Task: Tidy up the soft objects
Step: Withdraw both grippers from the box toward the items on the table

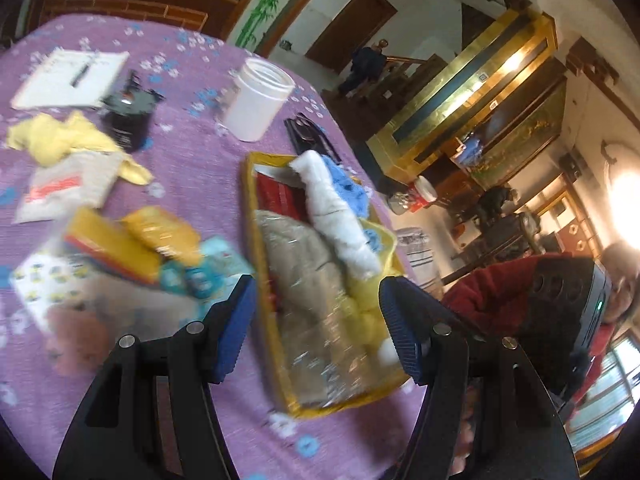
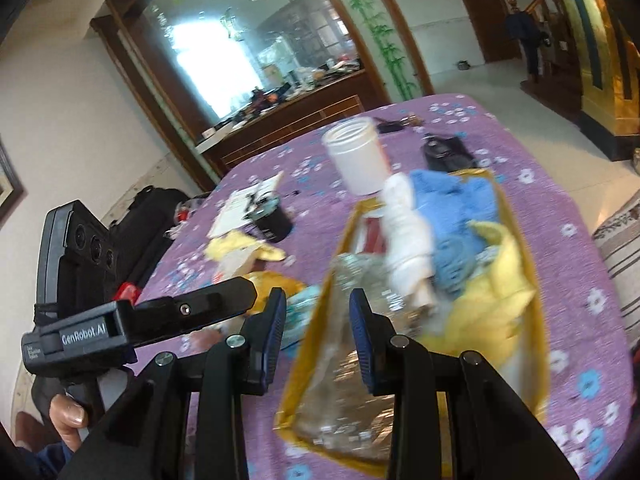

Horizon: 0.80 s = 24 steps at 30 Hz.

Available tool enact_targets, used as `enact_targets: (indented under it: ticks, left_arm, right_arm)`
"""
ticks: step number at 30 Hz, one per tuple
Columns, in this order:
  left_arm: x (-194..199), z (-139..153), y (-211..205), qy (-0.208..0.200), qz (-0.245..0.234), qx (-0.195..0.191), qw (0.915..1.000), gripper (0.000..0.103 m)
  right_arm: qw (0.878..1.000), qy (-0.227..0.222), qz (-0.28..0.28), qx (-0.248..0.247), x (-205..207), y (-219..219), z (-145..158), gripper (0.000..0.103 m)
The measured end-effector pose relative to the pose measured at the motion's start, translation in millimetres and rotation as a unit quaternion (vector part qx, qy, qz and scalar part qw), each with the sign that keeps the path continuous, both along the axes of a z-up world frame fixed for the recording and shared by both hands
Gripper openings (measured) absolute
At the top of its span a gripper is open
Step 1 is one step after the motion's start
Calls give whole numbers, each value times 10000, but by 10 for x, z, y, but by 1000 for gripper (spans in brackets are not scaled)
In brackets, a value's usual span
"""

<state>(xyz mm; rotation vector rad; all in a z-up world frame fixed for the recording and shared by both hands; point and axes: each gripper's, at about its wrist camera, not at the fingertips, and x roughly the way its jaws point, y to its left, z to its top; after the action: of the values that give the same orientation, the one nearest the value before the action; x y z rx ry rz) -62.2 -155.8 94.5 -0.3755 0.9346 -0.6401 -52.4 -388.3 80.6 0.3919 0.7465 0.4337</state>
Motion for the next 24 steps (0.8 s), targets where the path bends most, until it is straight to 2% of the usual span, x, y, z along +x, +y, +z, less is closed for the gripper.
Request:
enact_targets:
  ticks: [8,12,16,17,19,24]
  left_arm:
    - [-346,-118,583,-264,444,332,9981,64]
    - [-490,-260,906,-328,742,470,9956,64]
    - [-543,-434,1152,-320,880,608,9938,65]
    - [-548,-486,1192,-324,899,649,9933,66]
    - [-557,-609,1251,-299,859,713,9933,67]
    - [-571,-846,1350,-199,676,626,9955,67]
  right_arm:
    - [9988,51,472,89,-33,458,-122,33]
    - [9980,134,606,134,-30,570,-178,43]
    - [9976,44,683,77,-83,601,-117,45]
    - [9977,5,675,77,-92,587,-102,46]
    - [9979,-61,643,62,-128,554,-83,57]
    - [9985,-51,539,50,-135,489,-136,60]
